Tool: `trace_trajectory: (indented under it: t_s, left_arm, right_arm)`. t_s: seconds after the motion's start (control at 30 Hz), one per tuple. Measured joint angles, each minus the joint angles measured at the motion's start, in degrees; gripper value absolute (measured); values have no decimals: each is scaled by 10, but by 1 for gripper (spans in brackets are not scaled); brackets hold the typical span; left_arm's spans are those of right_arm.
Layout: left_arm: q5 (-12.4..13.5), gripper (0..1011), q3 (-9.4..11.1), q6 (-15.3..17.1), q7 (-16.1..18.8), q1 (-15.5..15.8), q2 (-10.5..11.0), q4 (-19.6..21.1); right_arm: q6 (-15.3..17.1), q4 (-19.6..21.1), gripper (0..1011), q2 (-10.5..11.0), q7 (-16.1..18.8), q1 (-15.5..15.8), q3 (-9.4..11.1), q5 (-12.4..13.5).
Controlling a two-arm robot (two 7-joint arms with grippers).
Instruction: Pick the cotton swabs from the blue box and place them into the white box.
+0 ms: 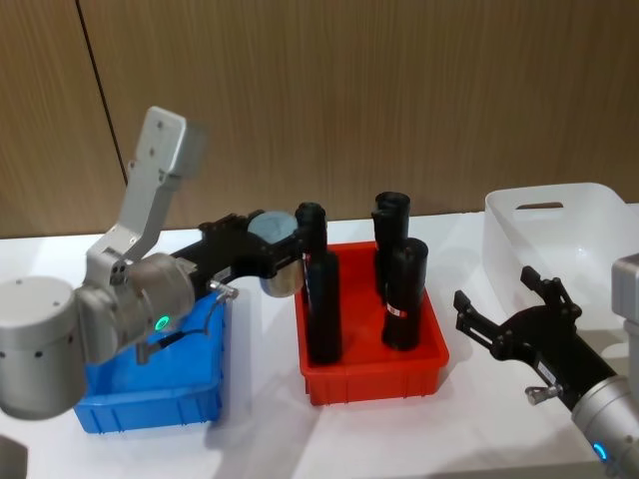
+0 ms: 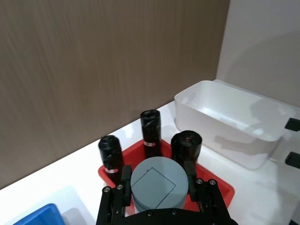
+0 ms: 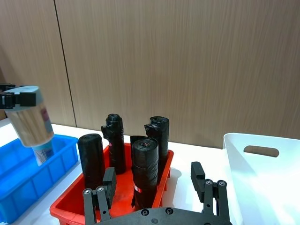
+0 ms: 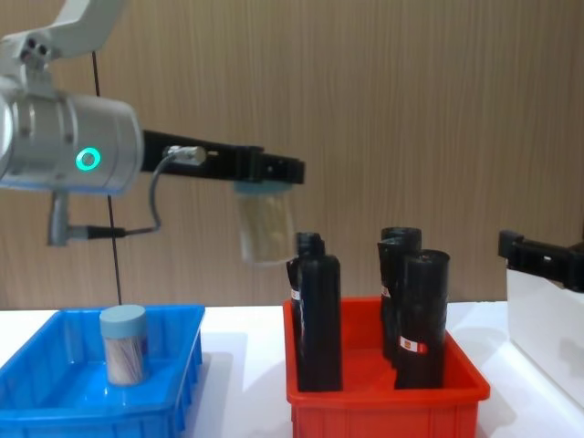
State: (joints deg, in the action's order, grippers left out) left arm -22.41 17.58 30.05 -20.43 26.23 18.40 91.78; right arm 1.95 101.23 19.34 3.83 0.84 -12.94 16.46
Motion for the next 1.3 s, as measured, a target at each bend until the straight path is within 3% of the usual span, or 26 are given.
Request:
trace_trajectory:
  t_s: [0.43,0.83,1.03,1.3]
  left_arm:
    - [5,671,13,32,-48,47,-29,-41]
    - [8,671,17,41,-64,63,-38,-56]
    - [9,671,19,44,-68,67,-41,-60]
    - [9,671,19,46,-71,70,-43,-62]
  right_arm:
    - [0,0,1002,0,0,0,0,0]
    - [0,0,1001,0,1,0,0,0]
    - [4,-3,1001,2,13,-4,2,0]
    - [36,-18,1001,4,56,-24,6,4]
